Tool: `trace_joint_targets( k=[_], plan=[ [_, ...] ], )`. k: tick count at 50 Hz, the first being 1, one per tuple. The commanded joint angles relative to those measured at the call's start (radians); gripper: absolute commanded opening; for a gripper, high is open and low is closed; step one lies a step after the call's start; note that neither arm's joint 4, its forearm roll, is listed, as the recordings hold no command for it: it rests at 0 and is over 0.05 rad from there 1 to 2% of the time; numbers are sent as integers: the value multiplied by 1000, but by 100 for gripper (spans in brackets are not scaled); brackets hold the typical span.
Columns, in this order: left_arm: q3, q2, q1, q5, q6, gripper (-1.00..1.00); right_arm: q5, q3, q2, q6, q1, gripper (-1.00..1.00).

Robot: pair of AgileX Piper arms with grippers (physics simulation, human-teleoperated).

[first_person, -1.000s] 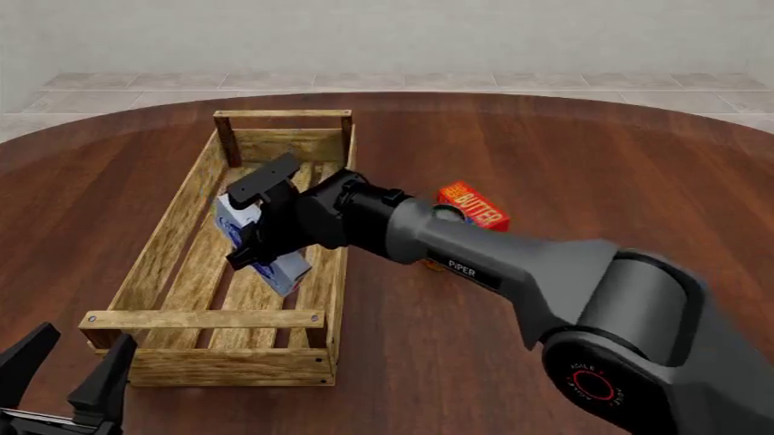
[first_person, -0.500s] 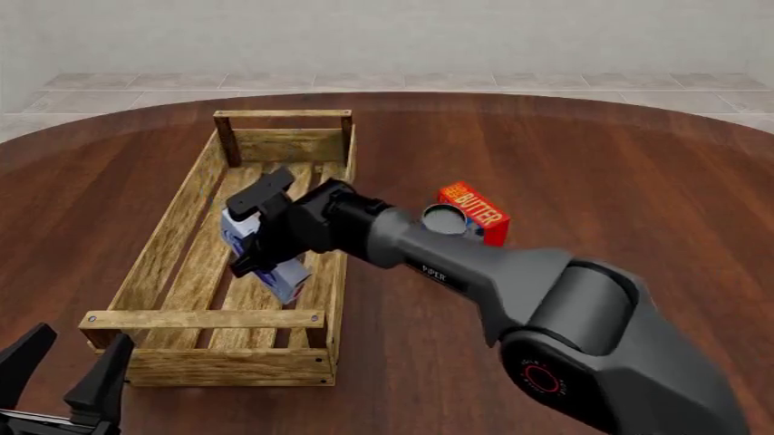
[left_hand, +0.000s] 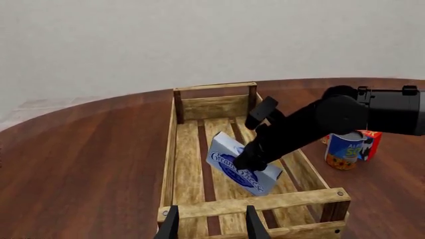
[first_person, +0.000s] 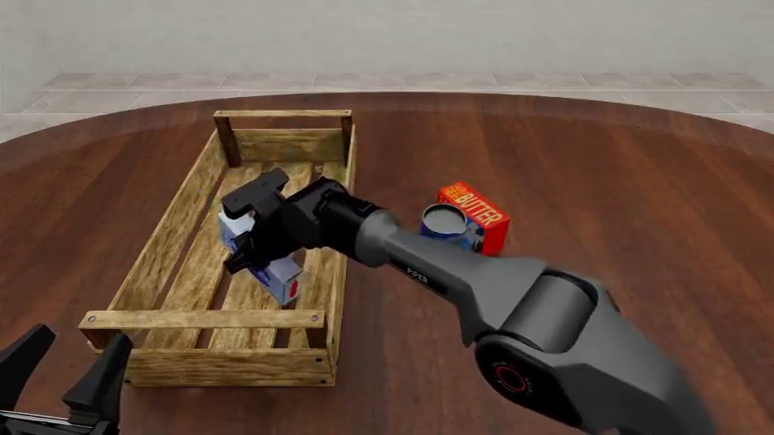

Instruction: Pick up the cream cheese and put it in the tray.

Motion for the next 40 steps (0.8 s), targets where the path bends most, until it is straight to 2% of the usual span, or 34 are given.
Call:
trace_joint_targets(
  k=[1, 16, 17, 40],
  plan=[
    [1, -2, 2, 2, -4, 100, 28, -54, 91, 26, -31, -100],
    [1, 3, 1, -1, -7, 100, 56, -112, 131, 14, -53, -100],
    [1, 2, 1, 0, -7, 100, 53, -110, 129, 14, -54, 100],
    [-2, -13, -1, 15, -10, 100, 20, -64, 102, 1, -50, 100]
  ],
)
